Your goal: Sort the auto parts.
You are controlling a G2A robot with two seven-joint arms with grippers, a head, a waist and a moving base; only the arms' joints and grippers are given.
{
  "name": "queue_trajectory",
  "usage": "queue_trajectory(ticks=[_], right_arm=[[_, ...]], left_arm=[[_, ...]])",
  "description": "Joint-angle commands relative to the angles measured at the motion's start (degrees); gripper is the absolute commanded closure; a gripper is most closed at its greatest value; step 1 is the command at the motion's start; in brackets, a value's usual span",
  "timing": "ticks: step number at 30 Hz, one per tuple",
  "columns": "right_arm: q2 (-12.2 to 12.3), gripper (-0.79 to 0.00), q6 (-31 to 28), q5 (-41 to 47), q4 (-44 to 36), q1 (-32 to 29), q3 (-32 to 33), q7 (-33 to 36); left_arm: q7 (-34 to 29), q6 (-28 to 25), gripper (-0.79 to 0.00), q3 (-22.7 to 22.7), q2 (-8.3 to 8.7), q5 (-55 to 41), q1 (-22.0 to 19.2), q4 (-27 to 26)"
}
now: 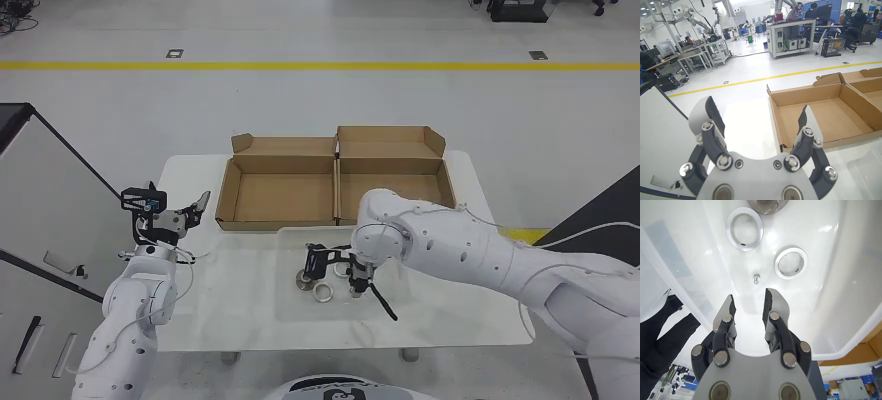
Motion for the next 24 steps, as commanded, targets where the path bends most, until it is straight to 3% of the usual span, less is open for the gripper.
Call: queue_trajectory(ticks=[1, 24], right_arm=[[-0.4, -0.339, -0.3, -0.1, 0.7, -0.3, 0.0, -0.1], [-4.7, -0.308, -2.7, -0.5, 7.2, -2.5, 0.0, 0.5]], left_arm=[[0.0, 0.0, -0.785, 0.0, 0.0, 0.0, 0.0, 0.0], [0.0, 0.0, -0.785, 0.0, 0.0, 0.0, 0.0, 0.0]])
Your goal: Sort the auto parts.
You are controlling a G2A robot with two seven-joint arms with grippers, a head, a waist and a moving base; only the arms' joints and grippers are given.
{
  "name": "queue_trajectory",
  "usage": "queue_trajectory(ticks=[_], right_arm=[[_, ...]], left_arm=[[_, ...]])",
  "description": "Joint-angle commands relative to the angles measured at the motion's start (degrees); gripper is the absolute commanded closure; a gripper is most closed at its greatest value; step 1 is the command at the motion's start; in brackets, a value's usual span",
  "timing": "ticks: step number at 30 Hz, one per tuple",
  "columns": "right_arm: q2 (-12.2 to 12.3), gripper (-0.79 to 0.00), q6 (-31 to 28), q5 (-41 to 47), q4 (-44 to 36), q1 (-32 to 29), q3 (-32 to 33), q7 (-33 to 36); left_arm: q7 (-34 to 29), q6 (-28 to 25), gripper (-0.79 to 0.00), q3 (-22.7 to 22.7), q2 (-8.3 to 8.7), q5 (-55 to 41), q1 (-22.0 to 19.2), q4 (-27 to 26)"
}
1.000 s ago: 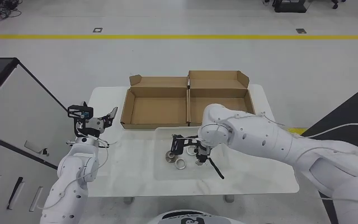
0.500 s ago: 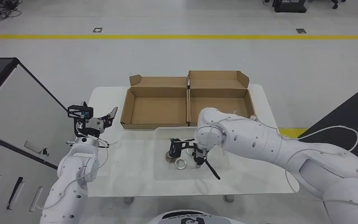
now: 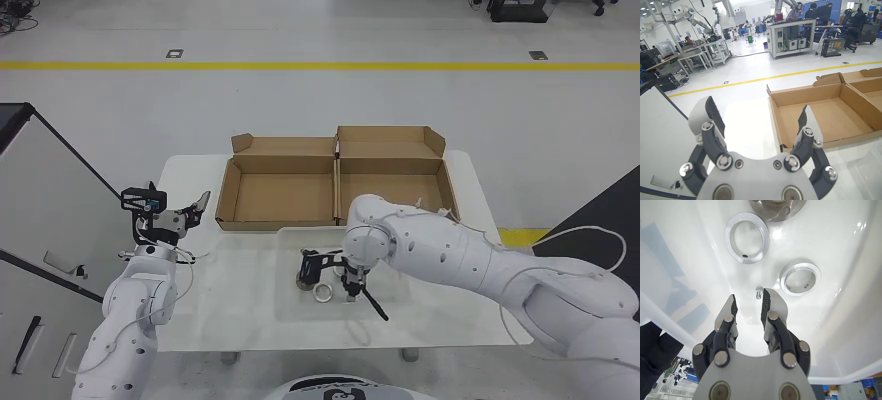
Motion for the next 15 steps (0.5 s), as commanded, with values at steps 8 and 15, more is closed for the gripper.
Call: queue_trajectory(ticks=[8, 15], right_arm=[[-0.8, -0.283, 0.5, -0.5, 1.2, -0.2, 0.0, 0.5], [-0.9, -0.259, 1.0, -0.9, 1.2, -0.3, 0.0, 1.0]], left_arm=[[0.0, 0.0, -0.785, 0.0, 0.0, 0.0, 0.0, 0.0], [0.0, 0.0, -0.785, 0.0, 0.0, 0.0, 0.0, 0.0]])
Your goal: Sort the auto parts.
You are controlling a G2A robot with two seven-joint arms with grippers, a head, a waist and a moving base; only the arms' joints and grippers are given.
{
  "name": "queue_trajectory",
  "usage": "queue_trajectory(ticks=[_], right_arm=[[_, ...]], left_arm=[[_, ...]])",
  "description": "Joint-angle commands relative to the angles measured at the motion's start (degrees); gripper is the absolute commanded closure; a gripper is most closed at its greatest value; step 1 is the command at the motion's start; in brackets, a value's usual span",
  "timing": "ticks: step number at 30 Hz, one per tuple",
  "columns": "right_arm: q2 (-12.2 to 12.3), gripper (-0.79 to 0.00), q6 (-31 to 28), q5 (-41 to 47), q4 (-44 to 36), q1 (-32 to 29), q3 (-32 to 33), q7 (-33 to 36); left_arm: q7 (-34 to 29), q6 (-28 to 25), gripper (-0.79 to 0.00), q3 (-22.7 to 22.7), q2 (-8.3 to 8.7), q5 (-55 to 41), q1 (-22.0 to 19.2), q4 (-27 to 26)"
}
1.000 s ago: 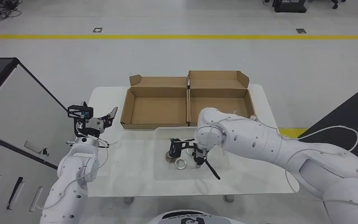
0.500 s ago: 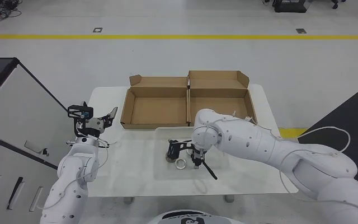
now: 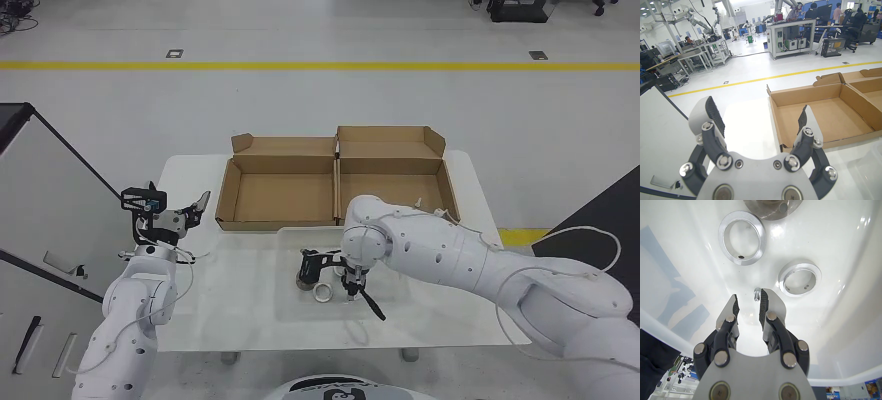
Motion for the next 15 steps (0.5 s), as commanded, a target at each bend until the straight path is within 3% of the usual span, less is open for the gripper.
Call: queue_trajectory(ticks=[1, 15], right_arm=[[0.0, -0.256, 0.1, -0.1, 0.0, -0.1, 0.0, 0.1], [-0.1, -0.209, -0.4, -0.9, 0.7, -0.7, 0.1, -0.4]], left_arm=[[0.0, 0.0, -0.785, 0.0, 0.0, 0.0, 0.0, 0.0], [0.0, 0.0, -0.785, 0.0, 0.0, 0.0, 0.0, 0.0]])
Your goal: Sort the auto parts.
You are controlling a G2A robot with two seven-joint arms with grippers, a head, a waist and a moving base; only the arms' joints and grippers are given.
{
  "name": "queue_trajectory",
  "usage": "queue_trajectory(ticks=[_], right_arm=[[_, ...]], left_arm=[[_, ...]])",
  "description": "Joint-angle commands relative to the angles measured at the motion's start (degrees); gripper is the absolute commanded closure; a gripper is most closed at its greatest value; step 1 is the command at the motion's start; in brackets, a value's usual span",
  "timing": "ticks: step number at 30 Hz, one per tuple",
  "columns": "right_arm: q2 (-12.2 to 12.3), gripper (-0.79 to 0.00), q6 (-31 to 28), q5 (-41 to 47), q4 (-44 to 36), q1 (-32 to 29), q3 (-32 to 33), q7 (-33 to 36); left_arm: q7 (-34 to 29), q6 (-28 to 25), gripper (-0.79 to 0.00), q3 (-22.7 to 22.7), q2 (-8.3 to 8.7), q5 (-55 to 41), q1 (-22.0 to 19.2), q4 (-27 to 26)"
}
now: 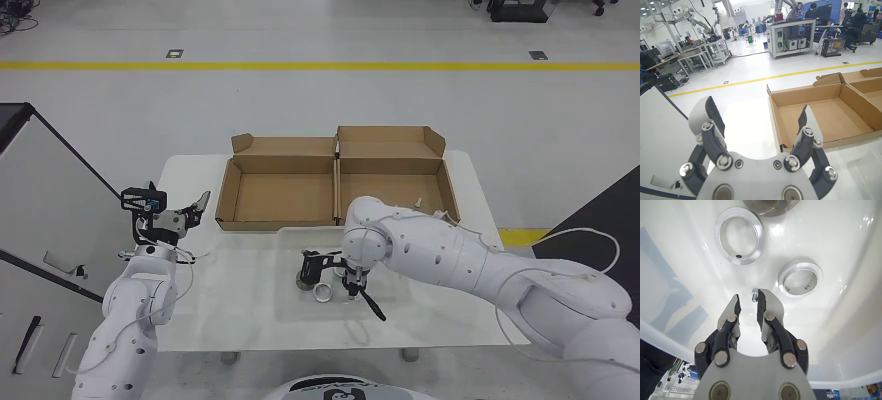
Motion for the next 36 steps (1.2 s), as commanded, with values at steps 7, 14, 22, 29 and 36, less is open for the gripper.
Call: queue_trajectory(ticks=[7, 14, 22, 29, 36], right_arm=[[-0.3, -0.219, -0.1, -1.0, 0.4, -0.3, 0.4, -0.5], [-0.5, -0.234, -0.2, -1.9, 0.3, -0.7, 0.8, -0.9], [-0.8, -0.231, -0.7, -2.8, 0.7, -1.1, 1.2, -1.1], [-1.3, -0.191, -1.0, -3.1, 1.8, -1.4, 1.2, -1.0], [-1.6, 0.0, -0.5, -3.4, 2.3, -1.5, 1.4, -0.5]], left_arm=[[0.0, 0.0, -0.785, 0.0, 0.0, 0.0, 0.0, 0.0], [0.0, 0.0, -0.785, 0.0, 0.0, 0.0, 0.0, 0.0], [0.0, 0.0, -0.785, 0.0, 0.0, 0.0, 0.0, 0.0], [0.0, 0.0, -0.785, 0.0, 0.0, 0.0, 0.0, 0.0], [0.0, 0.0, -0.785, 0.0, 0.0, 0.0, 0.0, 0.0]])
